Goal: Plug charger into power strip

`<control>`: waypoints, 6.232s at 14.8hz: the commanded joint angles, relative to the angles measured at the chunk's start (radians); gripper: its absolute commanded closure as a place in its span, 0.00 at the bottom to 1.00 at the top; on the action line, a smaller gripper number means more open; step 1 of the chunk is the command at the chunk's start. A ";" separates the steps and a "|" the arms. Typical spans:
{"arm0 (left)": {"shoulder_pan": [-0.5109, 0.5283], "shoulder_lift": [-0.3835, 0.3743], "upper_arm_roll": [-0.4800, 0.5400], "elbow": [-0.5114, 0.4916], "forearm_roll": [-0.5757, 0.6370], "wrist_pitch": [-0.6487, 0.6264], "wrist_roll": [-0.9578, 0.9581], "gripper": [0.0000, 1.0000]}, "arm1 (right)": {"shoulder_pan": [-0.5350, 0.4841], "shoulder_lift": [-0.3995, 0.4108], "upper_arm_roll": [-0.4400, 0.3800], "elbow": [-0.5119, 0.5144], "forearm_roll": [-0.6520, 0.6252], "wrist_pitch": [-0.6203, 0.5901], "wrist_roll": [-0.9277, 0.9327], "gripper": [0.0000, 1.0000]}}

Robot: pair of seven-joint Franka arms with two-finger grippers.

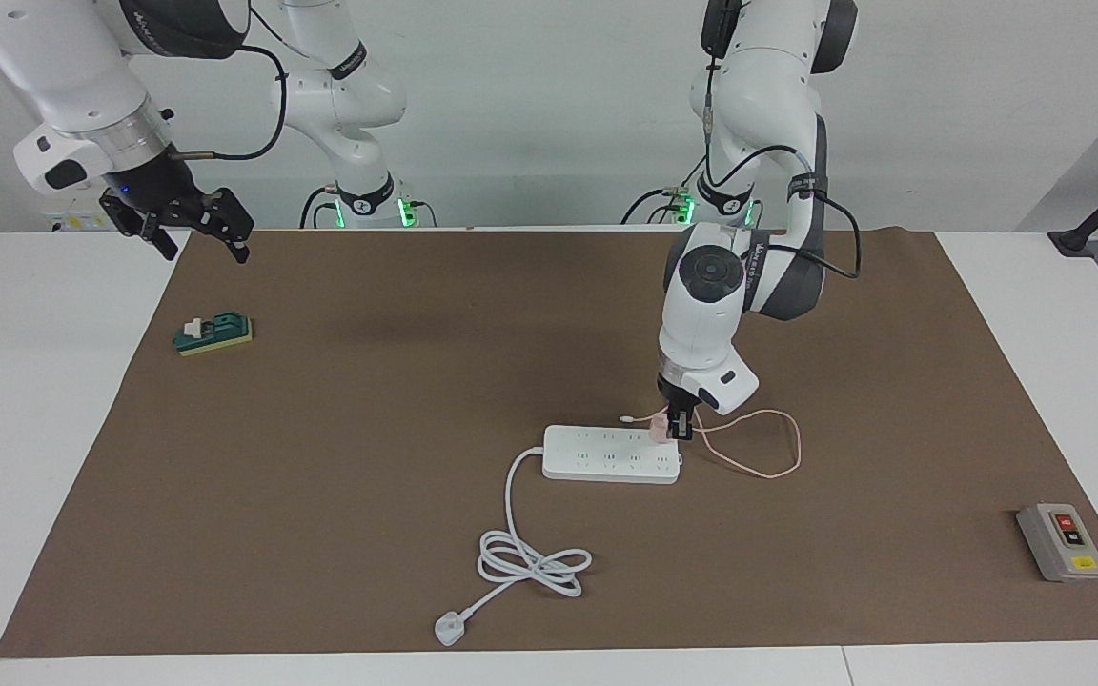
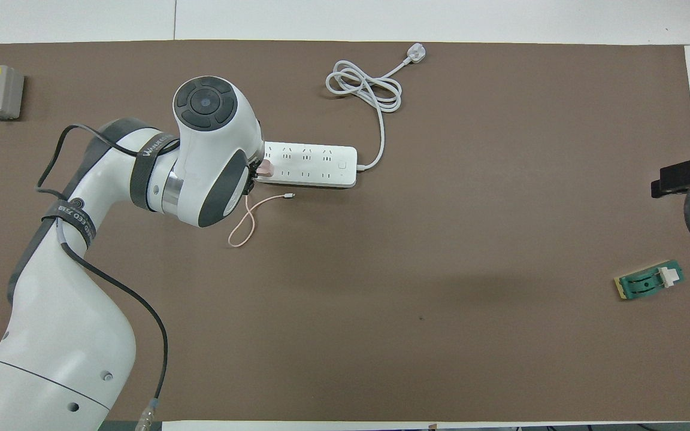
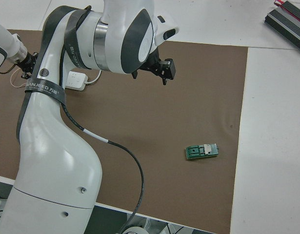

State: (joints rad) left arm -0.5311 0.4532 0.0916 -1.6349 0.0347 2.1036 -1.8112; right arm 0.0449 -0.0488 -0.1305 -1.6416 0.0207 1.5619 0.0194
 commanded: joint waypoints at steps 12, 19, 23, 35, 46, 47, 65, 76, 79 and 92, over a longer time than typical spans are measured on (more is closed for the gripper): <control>-0.013 0.025 0.008 -0.031 -0.009 0.064 0.012 1.00 | -0.028 0.006 0.023 -0.001 -0.012 0.004 -0.022 0.00; -0.030 0.078 0.010 -0.025 -0.002 0.101 0.004 1.00 | -0.023 -0.005 0.023 0.000 -0.012 0.001 -0.021 0.00; -0.030 0.078 0.010 -0.022 -0.002 0.099 0.006 1.00 | -0.023 -0.005 0.023 0.000 -0.012 0.001 -0.021 0.00; 0.036 0.033 0.014 0.104 -0.013 -0.054 0.073 0.00 | -0.022 -0.006 0.023 -0.001 -0.012 -0.002 -0.021 0.00; 0.194 -0.205 0.023 0.243 -0.087 -0.486 0.878 0.00 | -0.022 -0.006 0.023 -0.001 -0.012 -0.003 -0.021 0.00; 0.195 -0.215 0.027 0.262 -0.081 -0.537 0.967 0.00 | -0.022 -0.006 0.023 -0.001 -0.012 -0.002 -0.021 0.00; 0.447 -0.442 0.022 0.127 0.037 -0.648 1.767 0.00 | -0.022 -0.006 0.023 -0.001 -0.012 -0.002 -0.021 0.00; 0.405 -0.490 -0.003 -0.002 -0.084 -0.583 1.768 0.00 | -0.022 -0.006 0.023 -0.001 -0.012 -0.002 -0.021 0.00; 0.373 -0.484 -0.001 0.004 -0.088 -0.550 1.758 0.00 | -0.022 -0.006 0.023 -0.001 -0.012 -0.002 -0.021 0.00; 0.447 -0.412 -0.024 0.009 -0.116 -0.481 1.779 0.00 | -0.022 -0.006 0.023 -0.001 -0.012 -0.002 -0.021 0.00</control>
State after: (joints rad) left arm -0.0877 0.0303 0.0763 -1.6424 -0.0959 1.6055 -0.0480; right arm 0.0442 -0.0451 -0.1260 -1.6379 0.0207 1.5619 0.0194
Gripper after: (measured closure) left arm 0.000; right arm 0.000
